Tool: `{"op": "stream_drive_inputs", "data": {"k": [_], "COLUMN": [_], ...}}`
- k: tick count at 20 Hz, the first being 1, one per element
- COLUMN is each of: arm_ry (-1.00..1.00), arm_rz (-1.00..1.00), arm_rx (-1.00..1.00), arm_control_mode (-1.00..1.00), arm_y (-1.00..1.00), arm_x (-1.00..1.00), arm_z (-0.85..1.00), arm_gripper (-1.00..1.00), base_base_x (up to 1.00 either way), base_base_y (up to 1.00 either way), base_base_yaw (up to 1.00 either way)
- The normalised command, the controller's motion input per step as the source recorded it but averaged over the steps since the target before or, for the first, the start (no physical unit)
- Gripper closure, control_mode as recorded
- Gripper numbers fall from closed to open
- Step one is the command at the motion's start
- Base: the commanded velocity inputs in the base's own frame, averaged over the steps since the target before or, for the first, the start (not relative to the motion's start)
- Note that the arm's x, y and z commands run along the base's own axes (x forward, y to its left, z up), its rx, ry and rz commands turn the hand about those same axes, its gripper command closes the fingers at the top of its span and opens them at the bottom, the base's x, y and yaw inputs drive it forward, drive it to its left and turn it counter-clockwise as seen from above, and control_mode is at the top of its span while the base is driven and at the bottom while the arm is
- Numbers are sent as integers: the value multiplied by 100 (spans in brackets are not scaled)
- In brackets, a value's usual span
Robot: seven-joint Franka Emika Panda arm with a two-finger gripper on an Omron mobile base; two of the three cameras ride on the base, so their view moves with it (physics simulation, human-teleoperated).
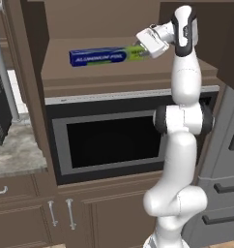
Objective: Retrieve the tupperware and aluminum foil from the cabinet and place them on the dining counter near the plate with kebab skewer and sweet potato to prepare for storing leftovers.
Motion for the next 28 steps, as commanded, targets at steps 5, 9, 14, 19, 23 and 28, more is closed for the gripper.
{"op": "stream_drive_inputs", "data": {"k": [5,9,14,19,23,28], "arm_ry": [0,-1,-8,-8,-4,-1], "arm_rz": [15,1,-3,-22,-40,-46], "arm_rx": [-9,-4,0,10,17,20], "arm_control_mode": [-100,-100,-100,-100,-100,-100], "arm_y": [70,32,9,0,0,0], "arm_x": [-43,-38,-45,-74,-99,-100], "arm_z": [-4,-48,-70,-5,13,27], "arm_gripper": [100,100,100,100,100,100], "base_base_x": [0,0,0,0,0,0], "base_base_y": [0,0,0,0,0,0], "base_base_yaw": [0,0,0,0,0,0]}}
